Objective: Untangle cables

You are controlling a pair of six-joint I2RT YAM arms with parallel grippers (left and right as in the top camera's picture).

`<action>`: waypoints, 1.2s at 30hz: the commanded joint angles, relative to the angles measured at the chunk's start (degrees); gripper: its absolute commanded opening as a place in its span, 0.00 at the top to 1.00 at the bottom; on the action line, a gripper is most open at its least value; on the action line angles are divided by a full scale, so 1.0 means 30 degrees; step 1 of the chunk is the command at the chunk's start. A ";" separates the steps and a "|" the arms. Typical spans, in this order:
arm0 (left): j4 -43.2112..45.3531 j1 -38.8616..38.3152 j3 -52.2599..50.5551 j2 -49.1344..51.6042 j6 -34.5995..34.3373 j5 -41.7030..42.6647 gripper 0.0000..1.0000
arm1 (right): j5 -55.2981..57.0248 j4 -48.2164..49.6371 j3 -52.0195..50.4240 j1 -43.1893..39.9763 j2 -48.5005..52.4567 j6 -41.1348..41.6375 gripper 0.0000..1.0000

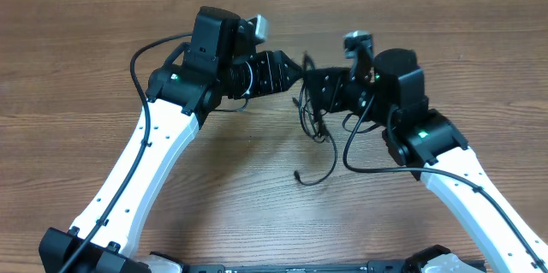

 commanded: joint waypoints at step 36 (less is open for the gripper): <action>-0.2492 0.3869 0.2346 0.1523 0.4036 -0.3592 0.96 | 0.9704 -1.0236 0.0947 -0.4284 -0.1319 0.3366 0.96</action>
